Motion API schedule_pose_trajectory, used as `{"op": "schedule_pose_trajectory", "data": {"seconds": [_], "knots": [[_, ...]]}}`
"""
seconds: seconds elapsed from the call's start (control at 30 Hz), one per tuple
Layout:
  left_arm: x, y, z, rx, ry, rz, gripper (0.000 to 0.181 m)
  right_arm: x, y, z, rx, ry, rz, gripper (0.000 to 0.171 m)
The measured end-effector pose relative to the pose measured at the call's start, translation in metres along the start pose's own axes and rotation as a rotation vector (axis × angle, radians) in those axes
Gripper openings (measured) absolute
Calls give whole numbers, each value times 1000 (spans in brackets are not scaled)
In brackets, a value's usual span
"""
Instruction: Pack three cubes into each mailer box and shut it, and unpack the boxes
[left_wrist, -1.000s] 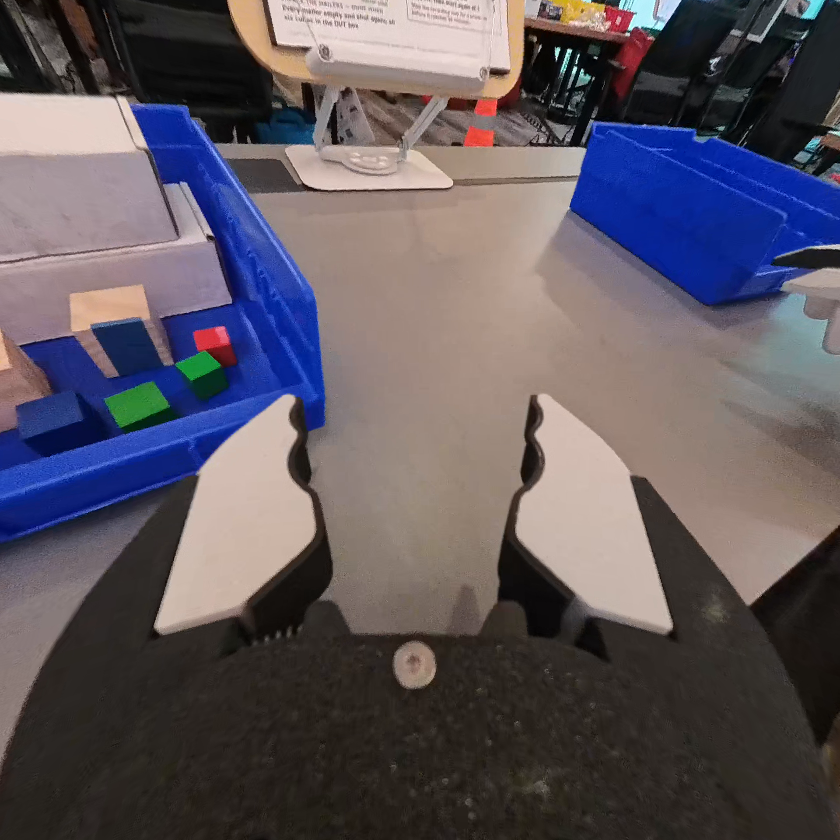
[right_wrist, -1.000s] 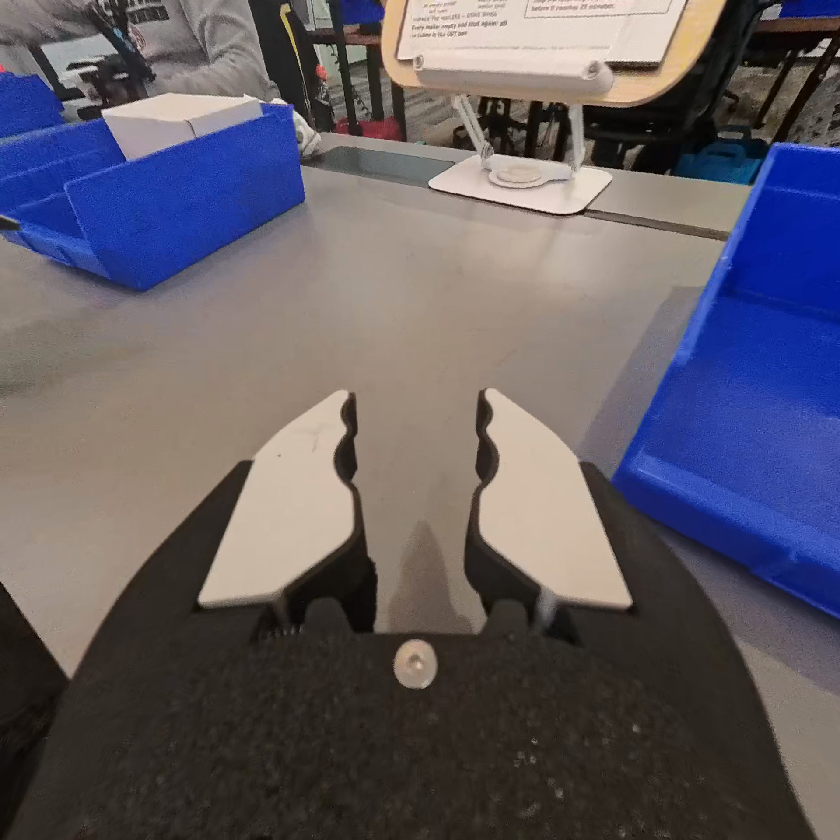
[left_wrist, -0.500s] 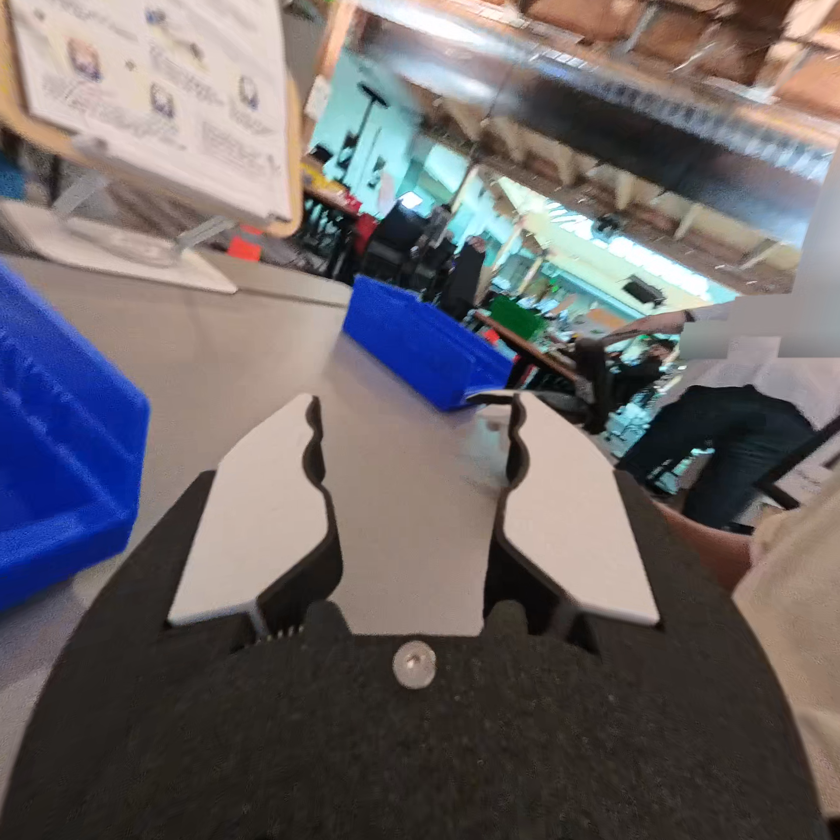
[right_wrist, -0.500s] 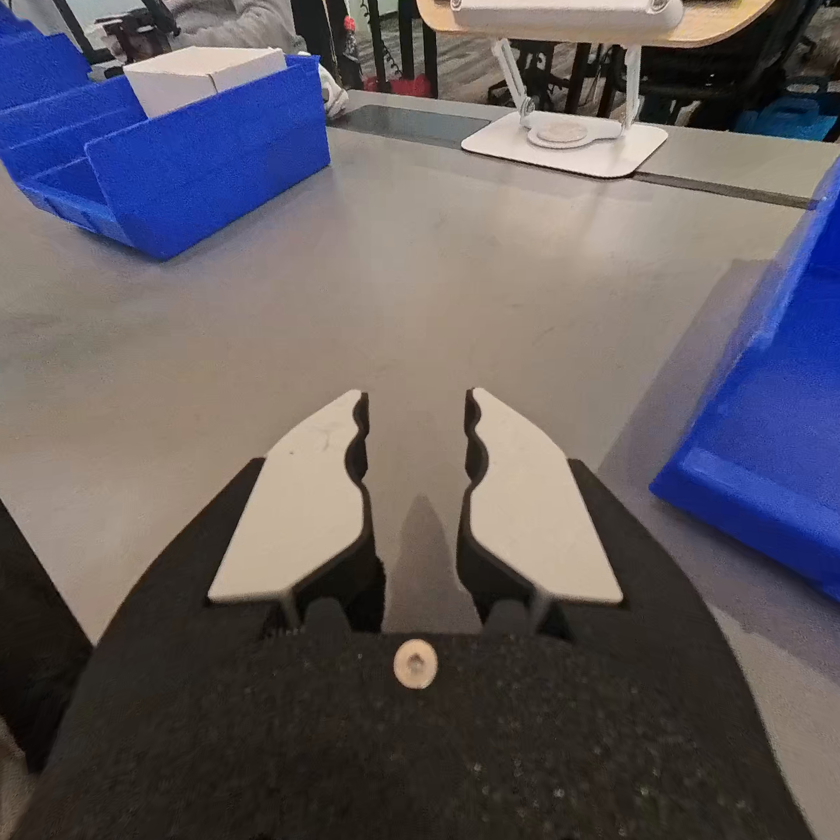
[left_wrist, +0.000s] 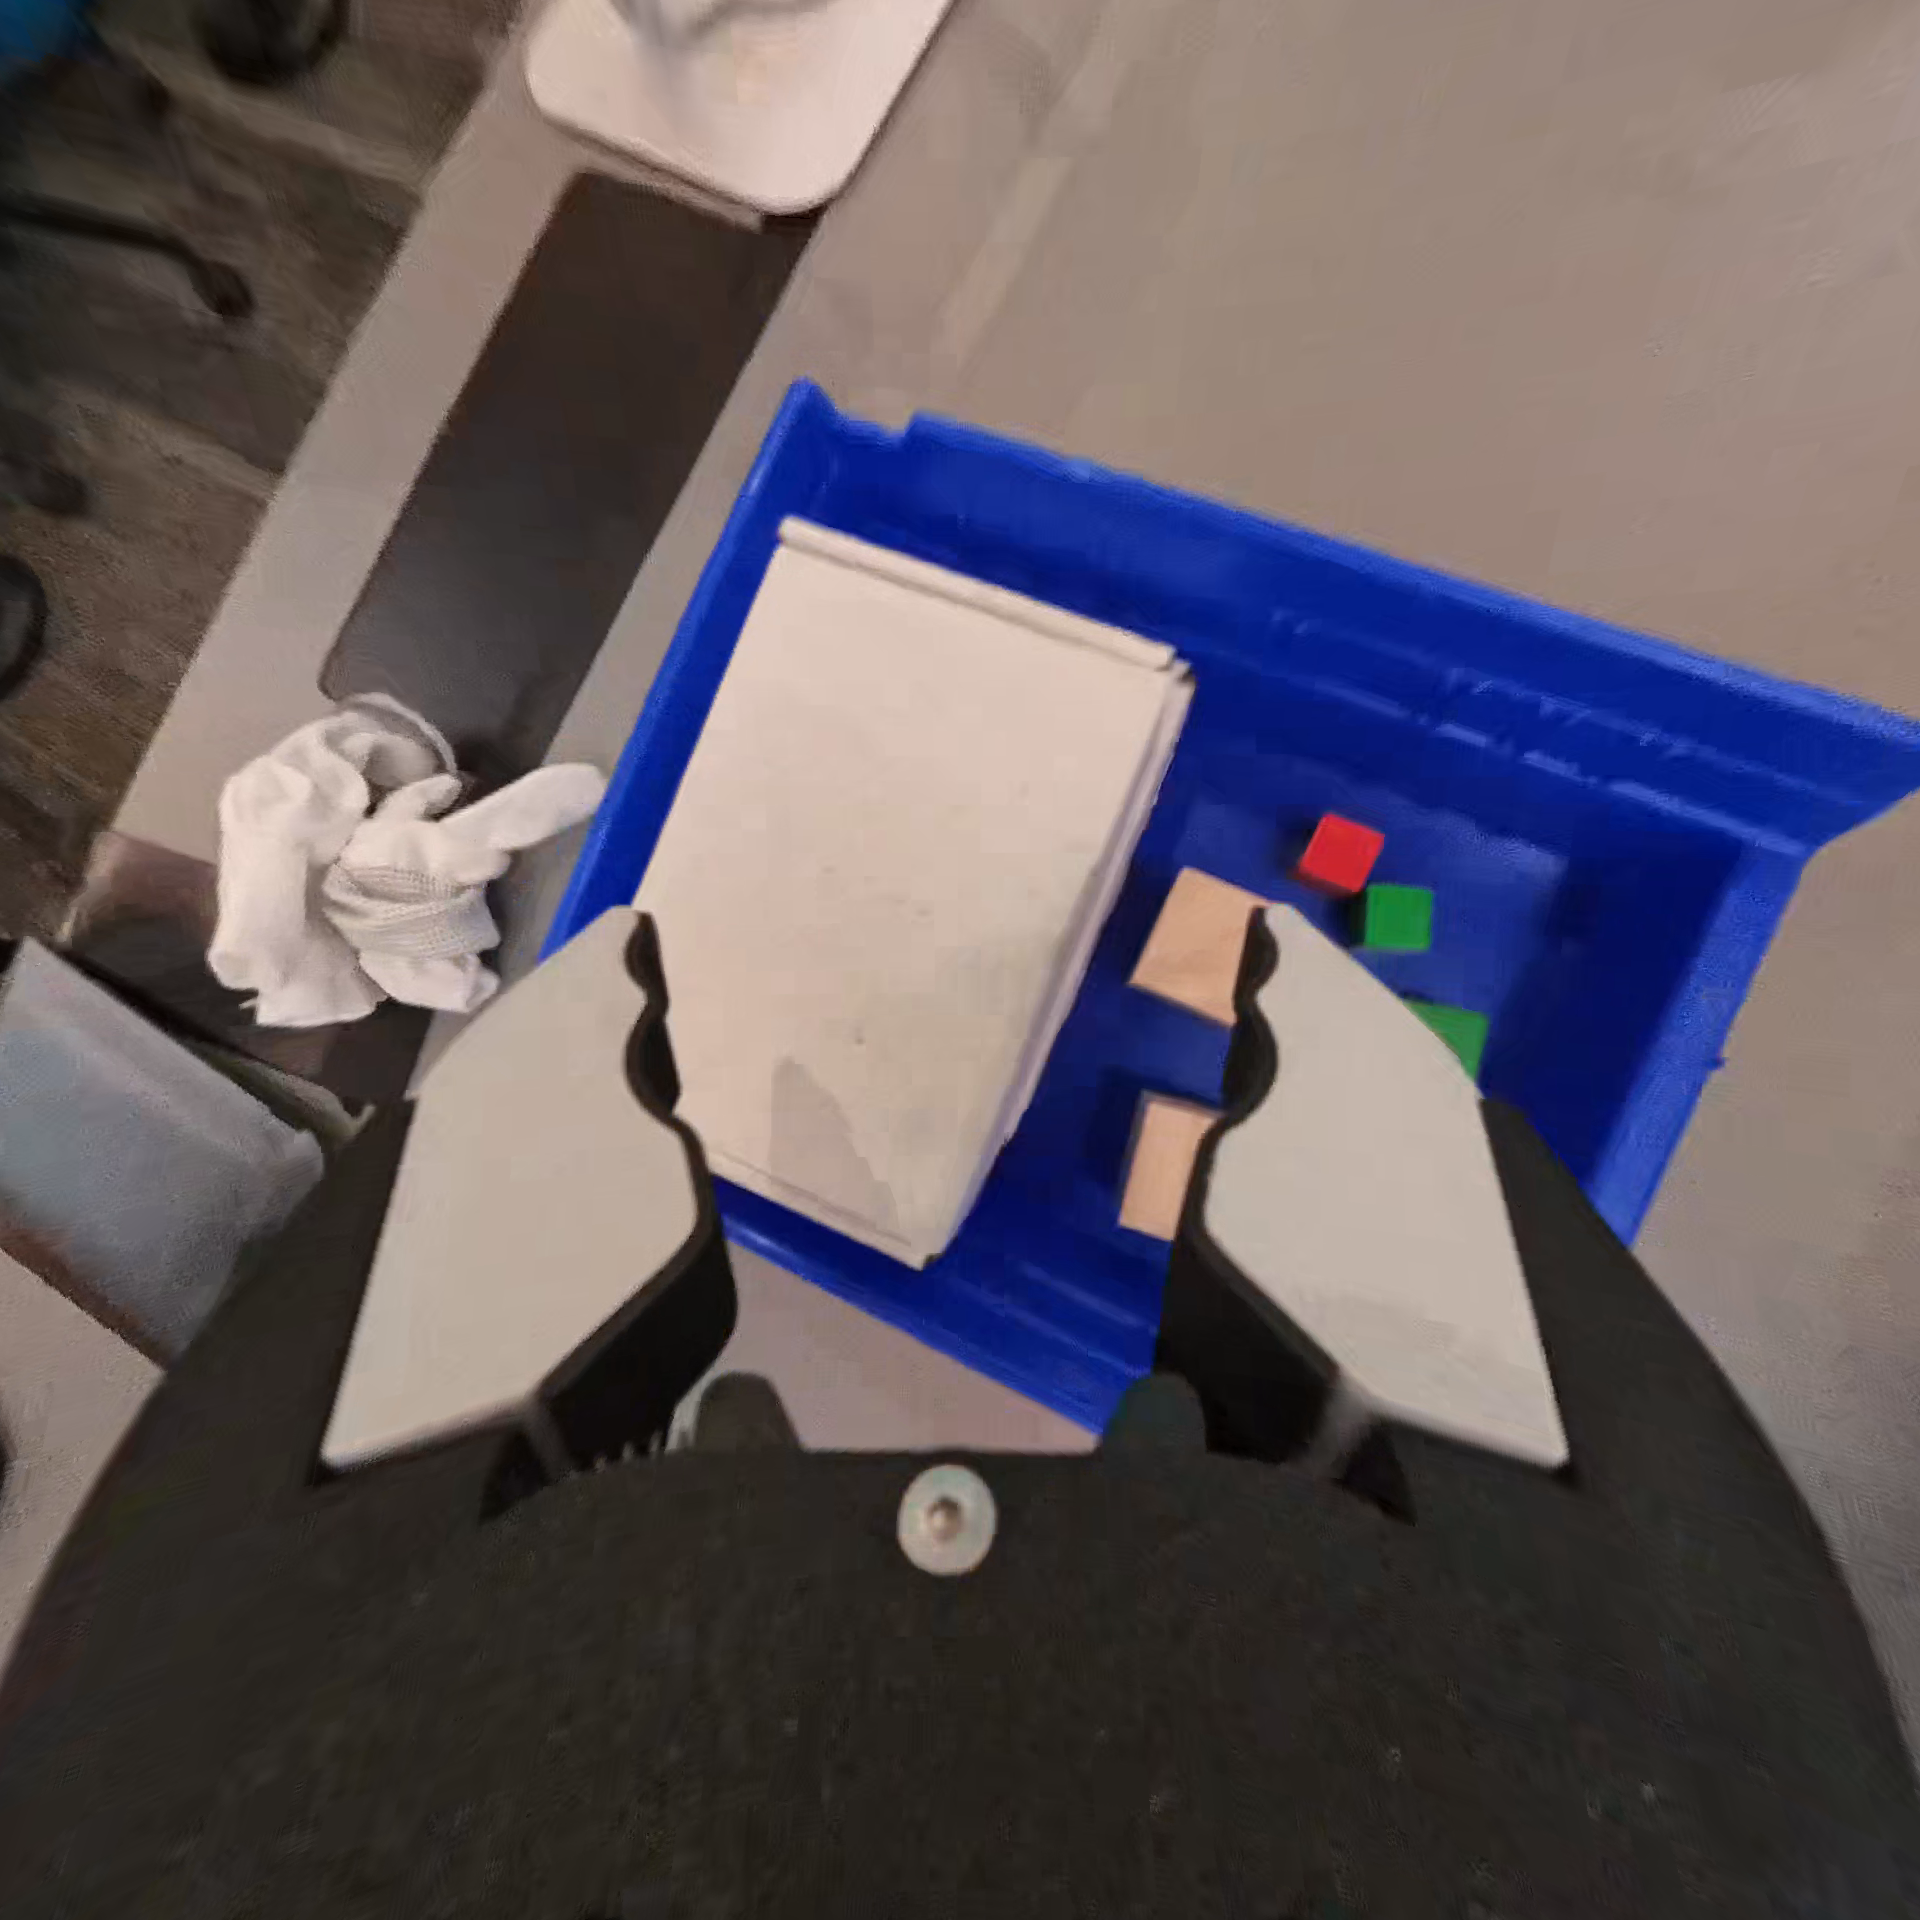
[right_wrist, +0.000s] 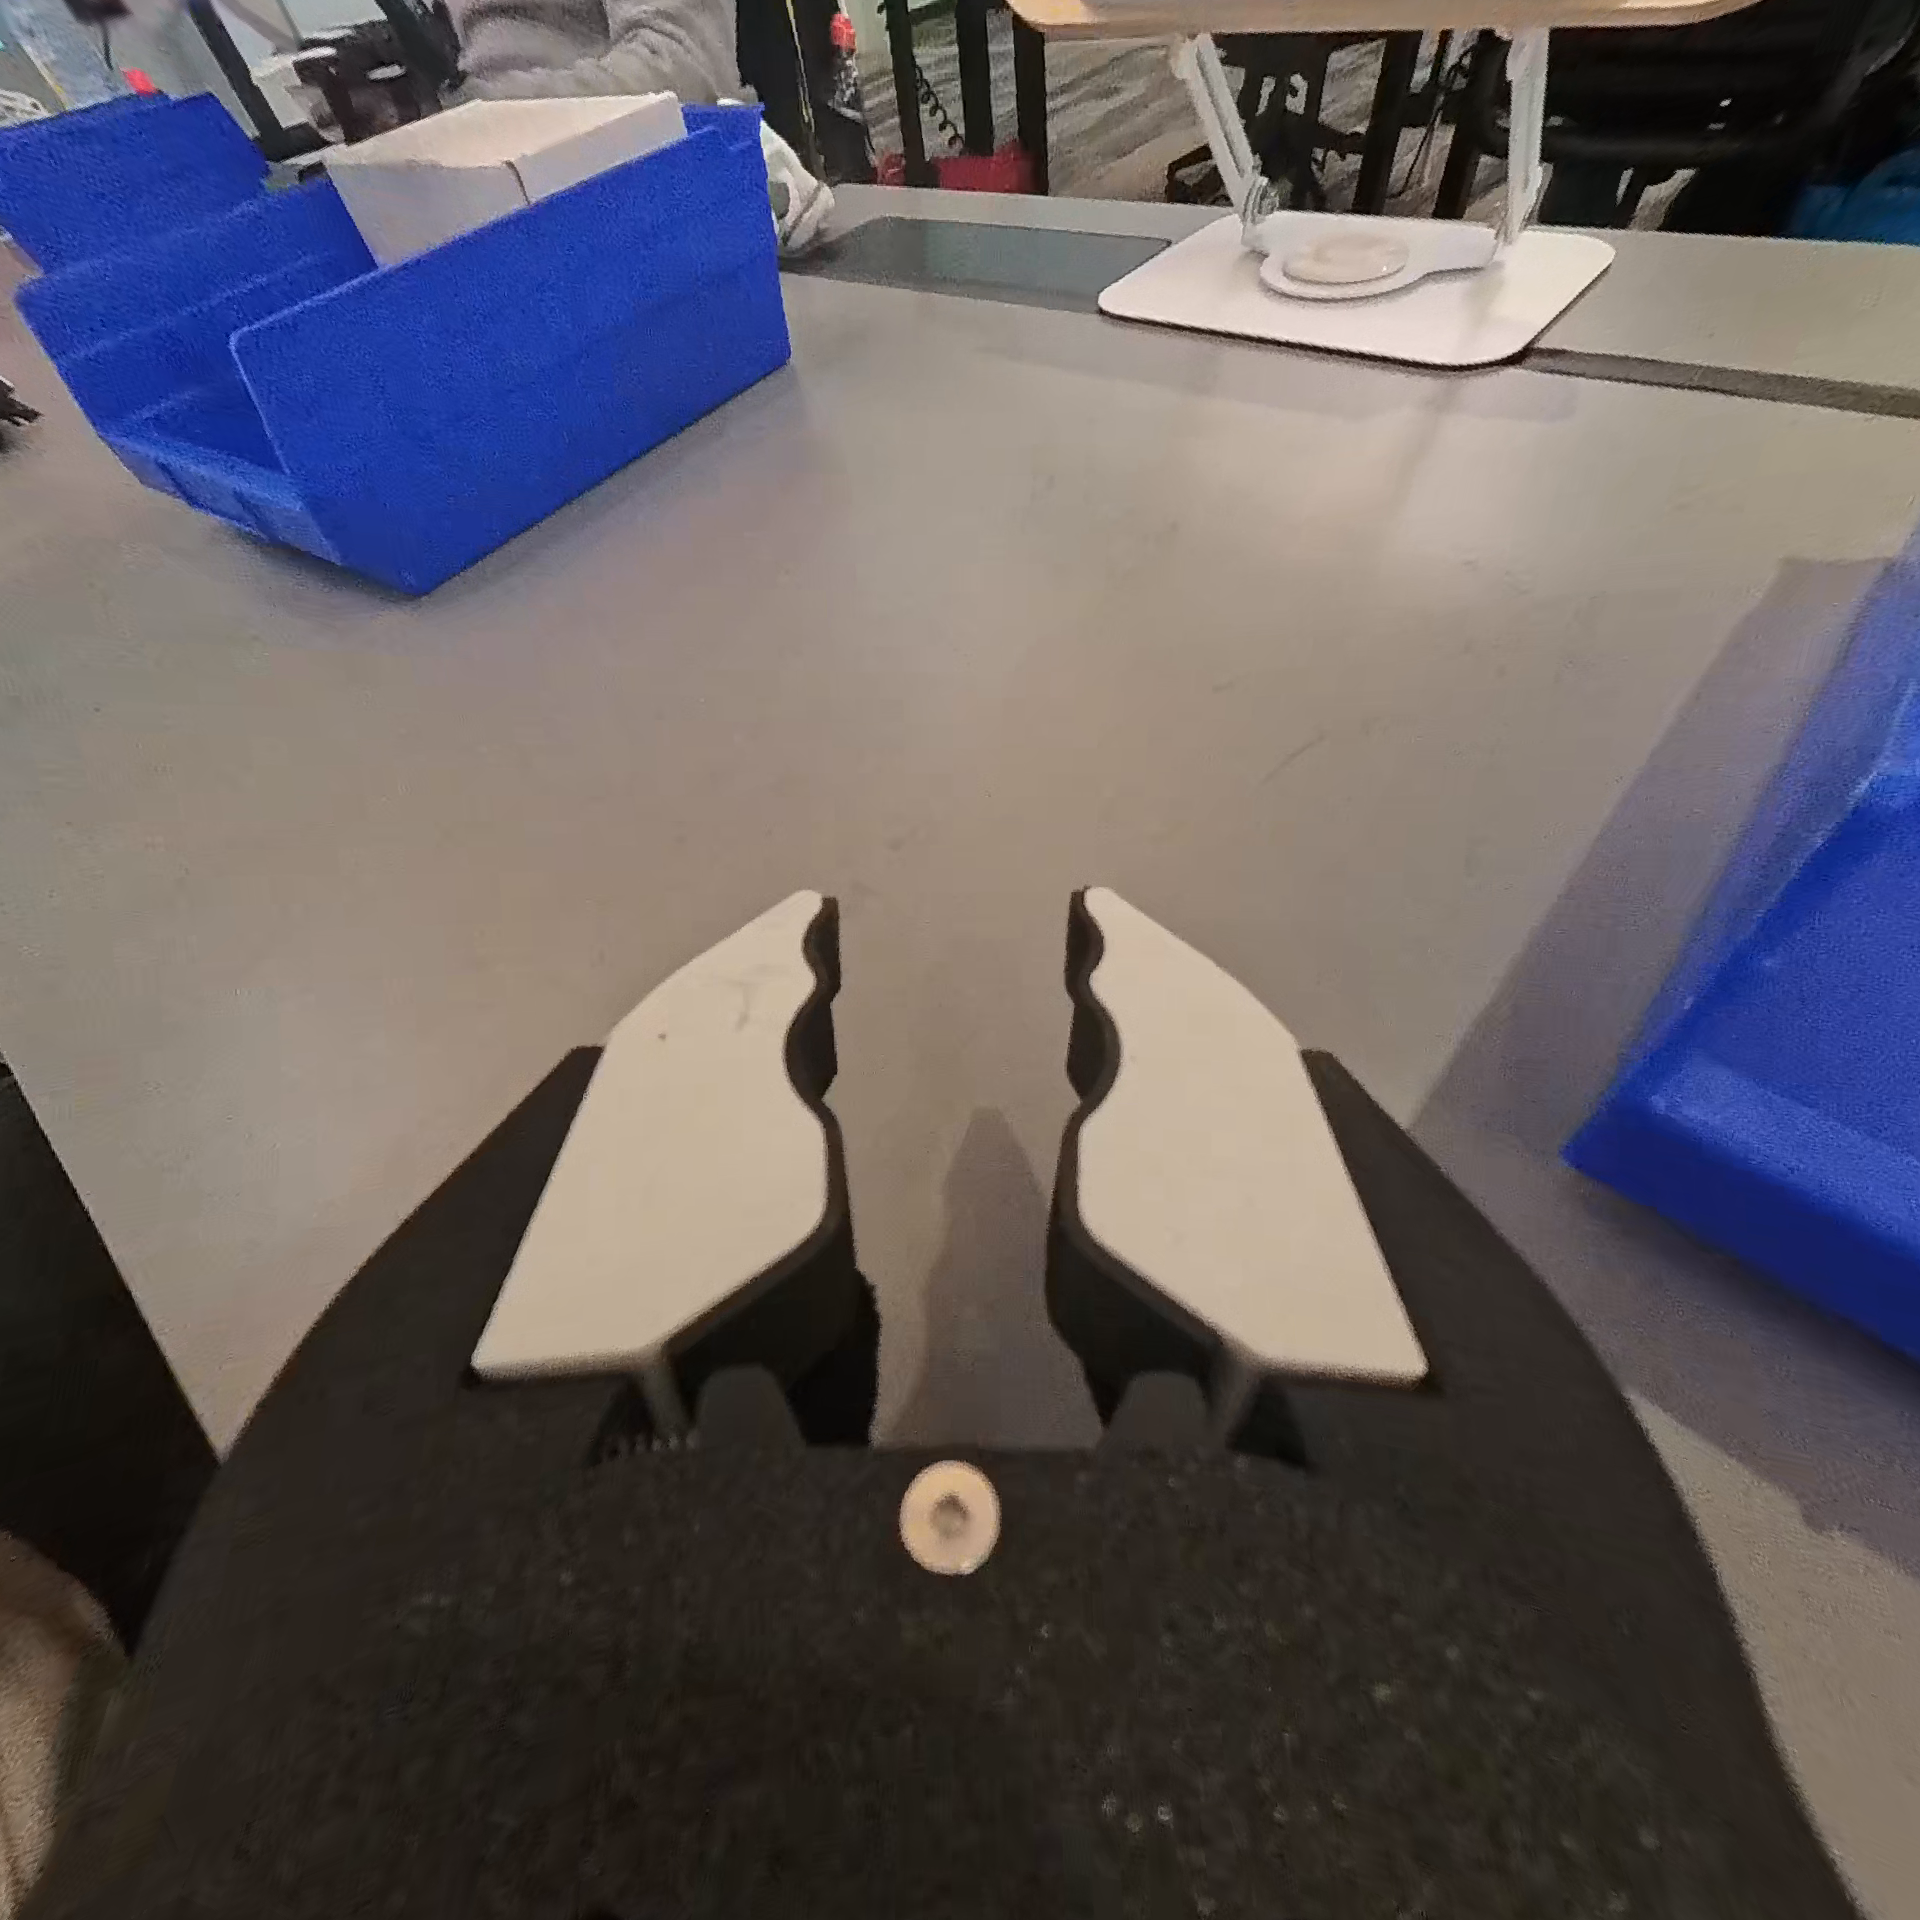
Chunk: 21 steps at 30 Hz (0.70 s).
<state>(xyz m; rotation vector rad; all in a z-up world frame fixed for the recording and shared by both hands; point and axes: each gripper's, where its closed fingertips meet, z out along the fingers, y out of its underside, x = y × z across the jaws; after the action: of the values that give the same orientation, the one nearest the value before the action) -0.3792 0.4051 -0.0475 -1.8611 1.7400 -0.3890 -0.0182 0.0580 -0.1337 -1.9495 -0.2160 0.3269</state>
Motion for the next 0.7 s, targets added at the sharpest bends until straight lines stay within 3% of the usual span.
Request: {"op": "schedule_pose_trajectory", "data": {"seconds": [0.17, 0.27, 0.4, 0.53, 0.7], "knots": [[-19, 33, 42, -332, 82, 127, 133, 4, 4, -1, -15, 25, 0, 41], [-14, 39, 61, -426, 128, 181, 142, 7, 5, -2, -15, 28, 22, 41], [-21, 49, 79, -520, 58, 313, 139, 9, 6, -1, -25, 26, 42, 41], [-18, 47, 79, -500, 78, 271, 137, 7, 7, 2, -35, 11, 38, 40], [-11, 52, 69, -589, 92, 223, 137, -2, 5, 5, -25, -31, 46, 40]]}}
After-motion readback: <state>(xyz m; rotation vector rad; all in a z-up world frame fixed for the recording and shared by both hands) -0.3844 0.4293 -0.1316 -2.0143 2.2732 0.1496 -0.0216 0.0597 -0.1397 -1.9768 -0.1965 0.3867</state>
